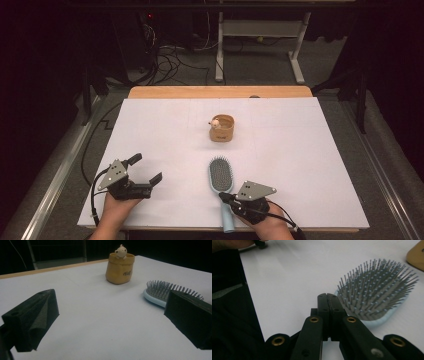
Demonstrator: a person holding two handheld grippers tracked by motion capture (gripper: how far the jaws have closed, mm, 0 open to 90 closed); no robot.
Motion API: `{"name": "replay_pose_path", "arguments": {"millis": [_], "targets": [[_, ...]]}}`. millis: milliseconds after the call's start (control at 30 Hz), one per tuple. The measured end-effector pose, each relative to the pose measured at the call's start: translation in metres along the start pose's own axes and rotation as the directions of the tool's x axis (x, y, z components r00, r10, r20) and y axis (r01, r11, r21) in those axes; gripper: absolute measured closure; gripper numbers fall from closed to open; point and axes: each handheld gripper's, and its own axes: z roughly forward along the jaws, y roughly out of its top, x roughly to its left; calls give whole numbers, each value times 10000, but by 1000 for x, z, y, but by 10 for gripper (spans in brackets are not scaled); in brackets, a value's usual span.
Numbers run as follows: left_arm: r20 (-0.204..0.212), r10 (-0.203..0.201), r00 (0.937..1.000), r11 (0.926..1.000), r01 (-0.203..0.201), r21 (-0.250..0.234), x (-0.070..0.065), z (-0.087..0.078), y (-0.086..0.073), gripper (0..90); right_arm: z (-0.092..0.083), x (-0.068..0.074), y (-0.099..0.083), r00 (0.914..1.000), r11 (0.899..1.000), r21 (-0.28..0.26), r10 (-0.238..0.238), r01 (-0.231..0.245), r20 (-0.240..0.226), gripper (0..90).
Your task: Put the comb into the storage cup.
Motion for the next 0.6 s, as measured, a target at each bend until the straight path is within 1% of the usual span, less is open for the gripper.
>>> {"name": "replay_pose_path", "arguments": {"millis": [67, 133, 200, 300, 367, 600], "targets": [[-1, -6, 10000, 10000, 6, -10, 0, 0, 0, 7, 4, 3, 1, 9999, 9997, 208, -133, 132, 31, 900], [-4, -4, 10000, 10000, 4, -4, 0, 0, 0, 8, 7, 4, 1, 9998, 9991, 399, -113, 107, 156, 900], [1, -5, 10000, 10000, 5, -20, 0, -1, 0, 8, 9, 4, 2, 9997, 9987, 482, -157, 148, 175, 900], [10, 1, 10000, 10000, -1, -30, 1, -1, 0, 9, 12, 4, 3, 9990, 9972, 697, -299, 275, 335, 900], [11, 1, 10000, 10000, -1, -22, 1, 0, 0, 10, 12, 2, 3, 9992, 9970, 743, -257, 235, 290, 900], [-21, 28, 10000, 10000, -28, -28, 0, -1, 0, 12, 14, 4, 4, 9983, 9952, 857, -493, 464, 326, 900]]}}
